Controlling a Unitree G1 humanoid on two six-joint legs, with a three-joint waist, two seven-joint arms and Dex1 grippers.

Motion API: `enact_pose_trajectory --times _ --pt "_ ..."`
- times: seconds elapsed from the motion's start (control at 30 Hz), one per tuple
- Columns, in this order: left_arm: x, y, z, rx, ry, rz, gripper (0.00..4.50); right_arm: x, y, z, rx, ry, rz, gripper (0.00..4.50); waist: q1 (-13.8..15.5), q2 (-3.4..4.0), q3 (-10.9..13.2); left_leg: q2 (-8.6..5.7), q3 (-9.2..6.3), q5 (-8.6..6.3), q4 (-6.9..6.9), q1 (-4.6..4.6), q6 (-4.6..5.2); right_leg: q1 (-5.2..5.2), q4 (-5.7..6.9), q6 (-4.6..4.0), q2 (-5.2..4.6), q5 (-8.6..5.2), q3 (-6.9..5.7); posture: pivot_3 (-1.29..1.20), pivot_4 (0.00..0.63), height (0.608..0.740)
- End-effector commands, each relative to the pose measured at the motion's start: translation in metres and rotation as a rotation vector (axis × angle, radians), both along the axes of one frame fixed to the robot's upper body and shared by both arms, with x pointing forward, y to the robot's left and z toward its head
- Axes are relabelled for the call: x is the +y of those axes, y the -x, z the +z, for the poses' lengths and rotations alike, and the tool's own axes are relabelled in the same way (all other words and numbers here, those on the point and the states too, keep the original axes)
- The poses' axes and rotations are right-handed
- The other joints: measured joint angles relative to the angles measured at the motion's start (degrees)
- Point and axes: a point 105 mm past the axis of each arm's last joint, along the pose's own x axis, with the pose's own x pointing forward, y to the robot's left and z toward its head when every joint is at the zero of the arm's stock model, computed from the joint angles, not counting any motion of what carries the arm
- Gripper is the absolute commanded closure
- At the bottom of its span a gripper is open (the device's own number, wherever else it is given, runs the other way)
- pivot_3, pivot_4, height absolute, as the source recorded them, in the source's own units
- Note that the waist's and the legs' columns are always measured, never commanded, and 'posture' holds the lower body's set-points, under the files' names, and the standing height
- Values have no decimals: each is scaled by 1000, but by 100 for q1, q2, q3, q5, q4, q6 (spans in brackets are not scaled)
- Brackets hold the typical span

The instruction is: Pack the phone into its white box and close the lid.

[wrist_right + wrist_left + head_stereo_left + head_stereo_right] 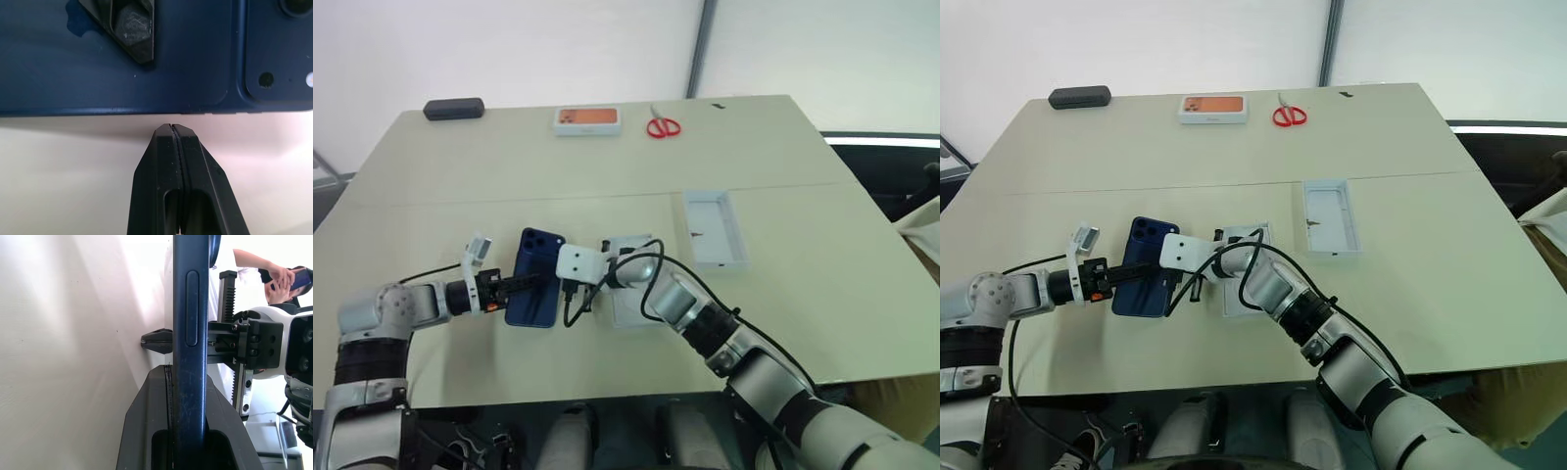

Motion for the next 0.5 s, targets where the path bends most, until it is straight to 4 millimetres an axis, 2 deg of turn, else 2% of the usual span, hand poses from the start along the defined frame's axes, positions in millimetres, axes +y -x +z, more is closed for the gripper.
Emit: enact_pose_trajectory --times 0.03,0.17,0.33,0.5 --pt "3 9 -4 11 -27 -9 4472 -1 -1 3 -10 -10 -7 4500 -3 0 0 1 0 0 -2 0 0 -1 0 0 -3 0 1 0 150 740" --pt "3 13 -4 40 23 -1 4472 -1 -1 2 -11 -15 -12 4500 2 0 0 0 2 0 -6 -1 0 -3 -2 -1 -8 0 3 0 150 740" --pt "15 -5 12 24 142 123 4472 0 -2 9 -1 -66 -25 4500 16 -9 5 0 0 0 -3 -2 0 -3 -2 -1 -6 -1 0 0 150 740" --pt "15 -7 28 16 237 142 4472 0 -7 45 52 -294 -58 4500 14 -50 26 1 -6 1 1 -22 -3 -19 -2 -2 -5 2 -4 0 150 740"
